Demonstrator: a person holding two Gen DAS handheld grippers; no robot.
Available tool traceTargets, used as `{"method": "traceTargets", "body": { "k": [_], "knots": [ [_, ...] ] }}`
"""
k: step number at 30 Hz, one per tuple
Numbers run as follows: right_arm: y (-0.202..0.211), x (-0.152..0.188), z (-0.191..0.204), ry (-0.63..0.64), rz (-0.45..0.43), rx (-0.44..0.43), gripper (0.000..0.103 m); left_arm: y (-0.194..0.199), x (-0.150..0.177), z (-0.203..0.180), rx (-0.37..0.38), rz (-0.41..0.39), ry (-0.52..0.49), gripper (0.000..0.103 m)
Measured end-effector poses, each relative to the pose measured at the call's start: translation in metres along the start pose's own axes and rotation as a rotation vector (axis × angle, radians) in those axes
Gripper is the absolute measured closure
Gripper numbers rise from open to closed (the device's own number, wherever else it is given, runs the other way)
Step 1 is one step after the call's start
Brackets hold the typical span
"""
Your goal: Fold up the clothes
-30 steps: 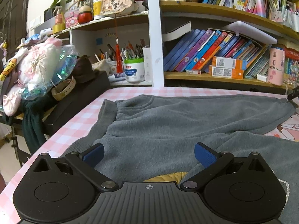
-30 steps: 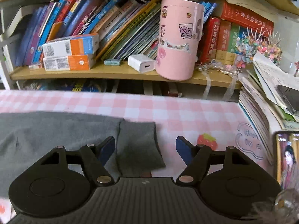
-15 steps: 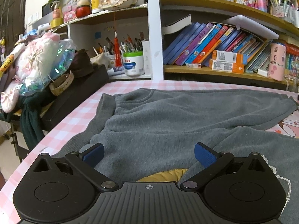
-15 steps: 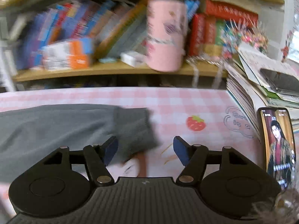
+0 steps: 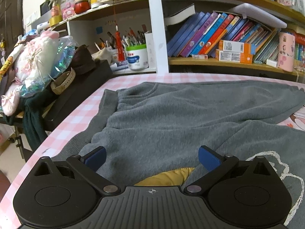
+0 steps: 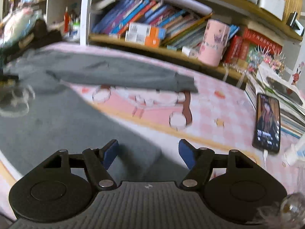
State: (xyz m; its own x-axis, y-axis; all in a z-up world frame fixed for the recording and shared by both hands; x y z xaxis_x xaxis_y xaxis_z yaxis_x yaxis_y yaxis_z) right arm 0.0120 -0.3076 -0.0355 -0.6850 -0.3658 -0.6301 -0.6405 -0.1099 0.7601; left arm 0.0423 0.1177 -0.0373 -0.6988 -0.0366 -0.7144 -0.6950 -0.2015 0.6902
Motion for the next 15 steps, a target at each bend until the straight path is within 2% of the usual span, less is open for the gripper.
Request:
{"method": "traceTargets", "body": {
  "k": [2,3,4,6,9,15],
  "knots": [
    [-0.011,0.009,-0.008,-0.001,0.043,0.058,0.033,0.000,0.000,0.002,-0.006,-0.002,0.009,0.000],
    [-0.014,0.010,-0.013,-0.019,0.042,0.060,0.025,0.001,0.001,0.003,-0.009,-0.003,0.015,0.000],
    [-0.018,0.011,-0.018,-0.038,0.038,0.061,0.024,0.001,0.001,0.004,-0.010,-0.003,0.019,0.000],
    [-0.024,0.007,-0.031,-0.086,0.037,0.079,0.024,0.000,0.001,0.005,-0.013,0.004,0.024,0.000],
    [-0.036,-0.004,-0.048,-0.090,0.025,0.135,0.024,-0.004,0.002,0.004,-0.012,0.027,0.013,0.000],
    [-0.068,-0.035,-0.069,-0.096,0.016,0.136,0.024,-0.008,0.003,0.002,-0.010,0.047,-0.003,0.000]
  ]
}}
Point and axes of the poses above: each gripper's, at about its wrist camera, not at the fingertips, and y roughly against the way its jaws point, z to its left, x to its underside, the point moved 10 cm from there along -y, roughly the way its jaws point, and after that the axes turned 11 degrees about z, right-handed, at the moved point
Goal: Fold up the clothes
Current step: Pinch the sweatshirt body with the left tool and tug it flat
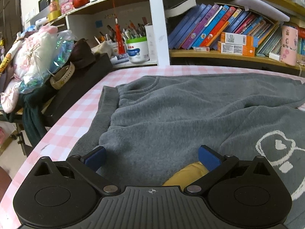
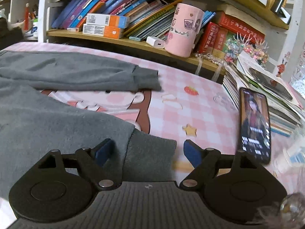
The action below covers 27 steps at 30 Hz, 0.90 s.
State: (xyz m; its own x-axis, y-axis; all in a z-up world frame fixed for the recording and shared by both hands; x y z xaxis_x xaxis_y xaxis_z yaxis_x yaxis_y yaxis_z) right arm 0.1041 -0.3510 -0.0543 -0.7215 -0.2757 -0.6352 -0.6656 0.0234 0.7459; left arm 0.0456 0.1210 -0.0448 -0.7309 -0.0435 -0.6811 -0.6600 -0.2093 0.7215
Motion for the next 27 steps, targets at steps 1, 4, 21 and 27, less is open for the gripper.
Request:
{"method": "traceTargets", "body": {
  "k": [1,4,21,27],
  "knots": [
    [-0.005,-0.004,-0.001,-0.001,-0.003,0.003,0.023,0.000,0.000,0.001,-0.002,0.001,0.005,0.000],
    [-0.016,-0.014,-0.007,-0.009,-0.013,0.015,0.019,-0.001,0.000,0.003,-0.009,0.004,0.008,0.000],
    [0.055,0.033,0.020,-0.028,-0.115,-0.056,0.023,0.017,0.012,0.006,0.206,-0.022,0.080,0.051],
    [0.051,0.031,0.021,-0.052,-0.114,-0.084,0.031,-0.005,-0.005,0.030,0.161,0.044,0.092,0.076]
  ]
}}
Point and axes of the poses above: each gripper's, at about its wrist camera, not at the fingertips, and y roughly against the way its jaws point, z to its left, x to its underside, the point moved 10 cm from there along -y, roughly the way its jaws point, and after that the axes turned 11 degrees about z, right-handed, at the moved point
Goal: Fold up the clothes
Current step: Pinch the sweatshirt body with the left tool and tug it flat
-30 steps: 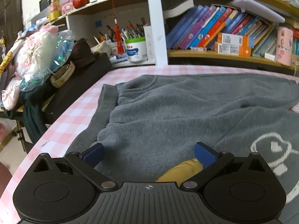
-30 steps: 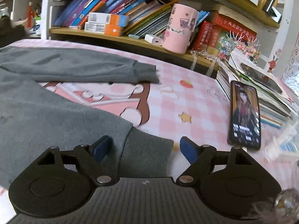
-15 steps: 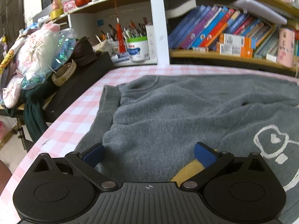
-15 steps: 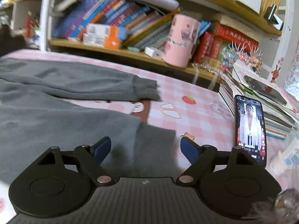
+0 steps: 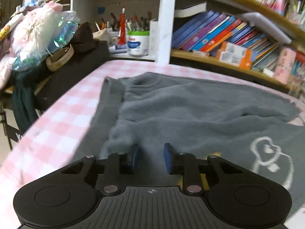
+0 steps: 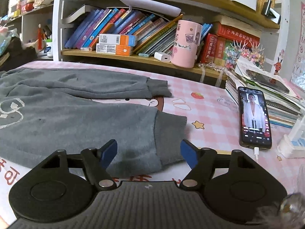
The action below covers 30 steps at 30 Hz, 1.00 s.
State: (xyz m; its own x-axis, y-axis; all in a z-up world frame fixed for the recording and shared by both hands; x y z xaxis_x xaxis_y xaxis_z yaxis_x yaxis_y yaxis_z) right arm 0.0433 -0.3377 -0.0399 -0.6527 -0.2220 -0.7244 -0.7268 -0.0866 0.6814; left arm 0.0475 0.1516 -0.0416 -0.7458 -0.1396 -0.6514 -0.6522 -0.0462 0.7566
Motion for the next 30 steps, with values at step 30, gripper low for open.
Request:
{"method": "traceTargets", "body": {
  "k": [30],
  "knots": [
    [0.023,0.013,0.014,-0.008,-0.016,-0.067,0.031,0.053,0.000,-0.004,-0.103,-0.147,-0.034,0.060]
  ]
}}
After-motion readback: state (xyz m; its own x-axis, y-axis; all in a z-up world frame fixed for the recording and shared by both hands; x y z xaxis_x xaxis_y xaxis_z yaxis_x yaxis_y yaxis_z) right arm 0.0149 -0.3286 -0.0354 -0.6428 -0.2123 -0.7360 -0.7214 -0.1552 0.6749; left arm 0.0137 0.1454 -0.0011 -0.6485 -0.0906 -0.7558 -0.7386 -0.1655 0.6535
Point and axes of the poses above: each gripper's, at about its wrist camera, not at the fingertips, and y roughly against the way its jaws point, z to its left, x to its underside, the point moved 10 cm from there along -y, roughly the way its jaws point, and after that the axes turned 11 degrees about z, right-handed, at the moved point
